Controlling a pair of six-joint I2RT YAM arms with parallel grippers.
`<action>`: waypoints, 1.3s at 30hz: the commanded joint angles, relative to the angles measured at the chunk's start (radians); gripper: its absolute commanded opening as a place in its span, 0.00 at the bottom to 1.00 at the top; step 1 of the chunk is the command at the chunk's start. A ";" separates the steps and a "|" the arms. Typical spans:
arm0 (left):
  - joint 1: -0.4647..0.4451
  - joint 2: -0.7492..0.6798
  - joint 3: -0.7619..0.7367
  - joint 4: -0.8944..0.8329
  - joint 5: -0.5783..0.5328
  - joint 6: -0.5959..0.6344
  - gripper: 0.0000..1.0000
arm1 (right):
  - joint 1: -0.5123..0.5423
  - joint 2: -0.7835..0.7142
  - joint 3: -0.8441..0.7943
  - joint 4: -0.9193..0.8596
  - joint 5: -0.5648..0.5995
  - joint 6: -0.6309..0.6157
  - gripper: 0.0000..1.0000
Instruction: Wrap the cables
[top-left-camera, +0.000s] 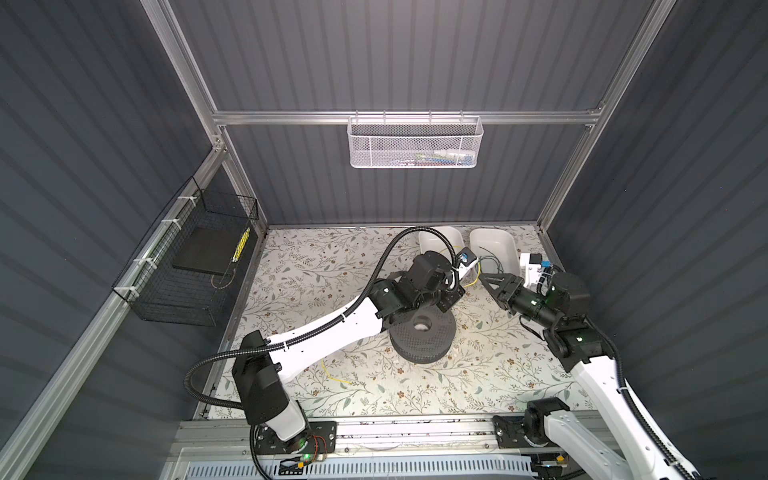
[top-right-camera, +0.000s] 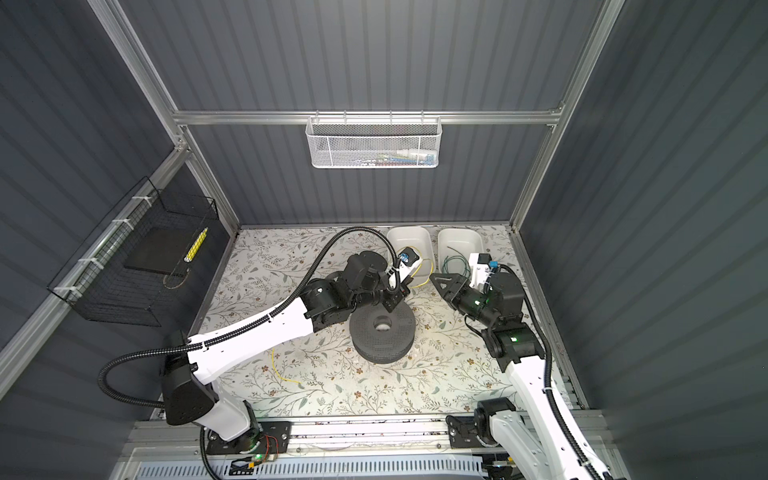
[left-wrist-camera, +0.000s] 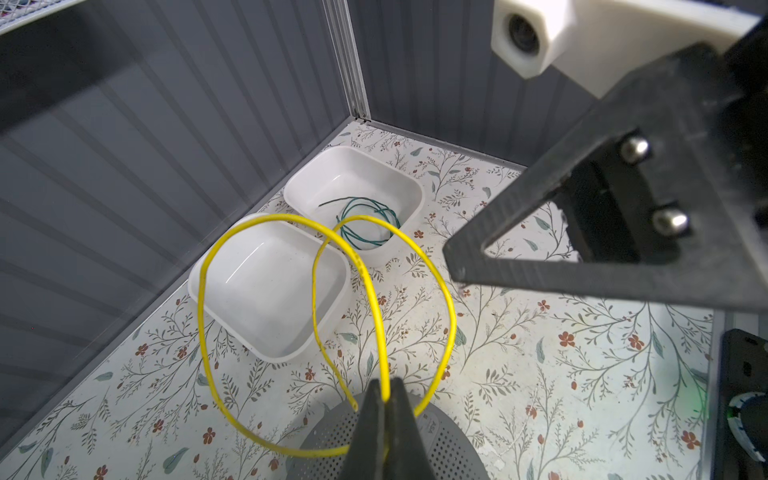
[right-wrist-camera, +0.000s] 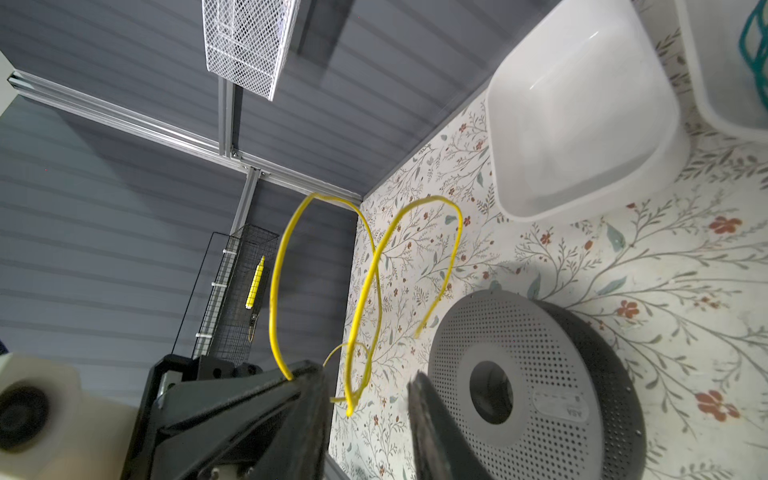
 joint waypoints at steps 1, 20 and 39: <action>0.007 -0.029 -0.009 0.029 0.018 -0.017 0.00 | 0.006 -0.006 -0.022 0.076 -0.031 0.033 0.34; 0.007 -0.022 0.009 0.022 0.035 -0.019 0.00 | 0.012 0.074 0.005 0.149 -0.017 0.033 0.09; 0.029 -0.221 -0.142 -0.079 0.043 -0.009 0.00 | -0.189 0.172 0.229 0.137 -0.003 0.015 0.00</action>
